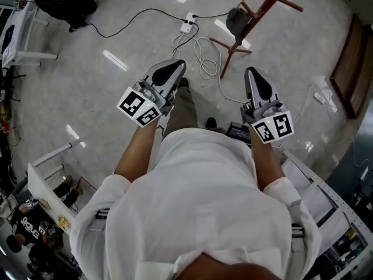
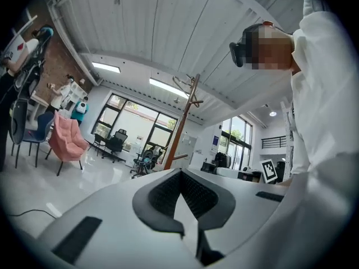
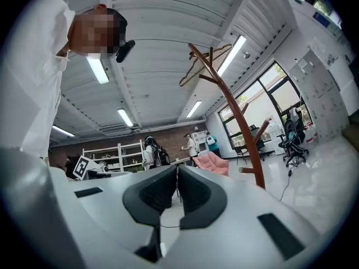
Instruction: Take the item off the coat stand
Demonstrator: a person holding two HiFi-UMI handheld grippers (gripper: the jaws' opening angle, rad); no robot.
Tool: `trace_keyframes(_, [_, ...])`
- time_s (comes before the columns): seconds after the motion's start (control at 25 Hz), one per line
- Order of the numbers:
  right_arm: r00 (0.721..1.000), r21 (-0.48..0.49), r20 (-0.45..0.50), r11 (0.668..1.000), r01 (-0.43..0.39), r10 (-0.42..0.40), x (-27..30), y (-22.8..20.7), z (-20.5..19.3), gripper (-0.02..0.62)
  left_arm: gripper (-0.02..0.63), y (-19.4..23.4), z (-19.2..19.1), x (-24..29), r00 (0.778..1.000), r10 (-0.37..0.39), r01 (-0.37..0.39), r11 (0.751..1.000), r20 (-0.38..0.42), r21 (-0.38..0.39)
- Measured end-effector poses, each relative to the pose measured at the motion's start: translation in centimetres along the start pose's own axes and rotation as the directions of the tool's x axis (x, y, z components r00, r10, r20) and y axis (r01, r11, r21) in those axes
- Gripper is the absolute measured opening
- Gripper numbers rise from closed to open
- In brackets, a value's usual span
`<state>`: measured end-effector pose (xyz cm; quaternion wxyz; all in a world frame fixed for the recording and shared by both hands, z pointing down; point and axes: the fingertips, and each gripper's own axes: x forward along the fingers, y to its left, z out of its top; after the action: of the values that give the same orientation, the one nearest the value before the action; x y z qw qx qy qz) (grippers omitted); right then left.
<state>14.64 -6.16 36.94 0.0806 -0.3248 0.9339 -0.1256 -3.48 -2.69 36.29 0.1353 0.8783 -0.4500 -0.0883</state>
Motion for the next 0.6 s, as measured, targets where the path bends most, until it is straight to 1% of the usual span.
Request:
trace_keyframes(0.12, [0.994,0.003,-0.032,0.994,0.107,-0.107,3.9,-2.1,-0.3,0.026,0.012,4.5,0.1,2.9,0.998,-0.053,0.052,0.998,-0.028,-0.035])
trace_keyframes(0.2, [0.983,0.0,-0.057,0.985,0.173,-0.173,6.3,-3.3,-0.8,0.026,0.012,7.1,0.4,4.8,0.996,-0.077,0.076,0.997,-0.055,-0.018])
trace_keyframes(0.28, [0.971,-0.026,-0.083,0.974,0.223,-0.224,8.8,-4.3,-1.3,0.026,0.012,10.0,0.5,6.5,0.994,-0.087,0.087,0.996,-0.071,0.009])
trace_keyframes(0.36, [0.957,-0.05,-0.099,0.962,0.269,-0.273,11.4,-5.4,-1.6,0.026,0.012,13.3,0.7,8.1,0.994,-0.082,0.084,0.996,-0.076,0.016])
trace_keyframes(0.48, [0.935,-0.078,-0.1,0.94,0.333,-0.34,14.0,-6.6,-1.6,0.026,0.014,17.4,0.4,10.1,0.994,-0.07,0.071,0.997,-0.086,0.003])
trace_keyframes(0.6, [0.925,-0.109,-0.113,0.93,0.35,-0.362,15.6,-7.2,-1.9,0.026,0.014,19.8,-0.2,12.4,0.991,-0.091,0.09,0.996,-0.097,-0.011])
